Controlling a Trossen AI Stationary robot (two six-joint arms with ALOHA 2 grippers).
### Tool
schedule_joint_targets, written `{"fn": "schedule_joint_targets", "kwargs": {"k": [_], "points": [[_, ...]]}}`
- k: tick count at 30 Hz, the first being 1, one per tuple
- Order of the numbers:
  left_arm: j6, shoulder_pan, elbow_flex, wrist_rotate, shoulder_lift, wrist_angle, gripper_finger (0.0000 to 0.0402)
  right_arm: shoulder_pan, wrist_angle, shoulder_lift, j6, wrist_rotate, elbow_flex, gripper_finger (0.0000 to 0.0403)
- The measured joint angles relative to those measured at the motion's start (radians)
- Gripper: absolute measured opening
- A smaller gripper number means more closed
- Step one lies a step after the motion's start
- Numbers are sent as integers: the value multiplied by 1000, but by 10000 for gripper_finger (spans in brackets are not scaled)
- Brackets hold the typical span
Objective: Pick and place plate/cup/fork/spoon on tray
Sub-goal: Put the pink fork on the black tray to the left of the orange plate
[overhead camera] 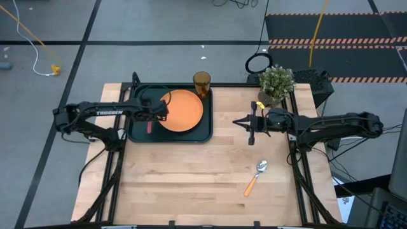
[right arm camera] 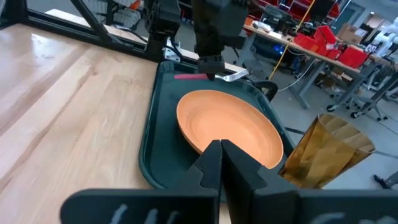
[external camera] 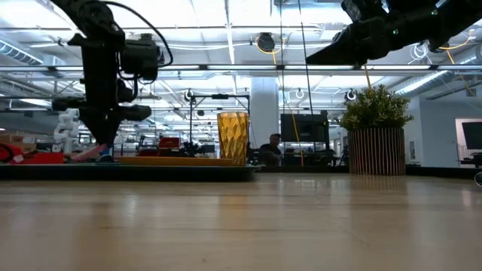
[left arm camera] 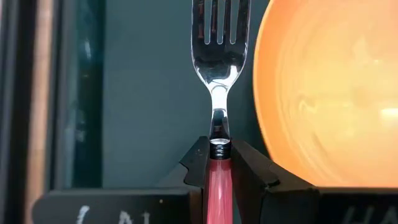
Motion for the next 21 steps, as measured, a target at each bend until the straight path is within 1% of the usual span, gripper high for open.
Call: {"fn": "schedule_joint_targets", "kwargs": {"k": [3,8,15,21], "points": [[30,28,-38,3,0,74,47,0,-17,-17,1,0,0,0],[57,63,-64,5,0,109,47,0,-18,-35,13,0,0,0],[170,136,-98,5,0,211,47,0,-16,-39,23,0,0,0],[216,184,-115,46,0,295,47,0,-14,-39,24,0,0,0]]}}
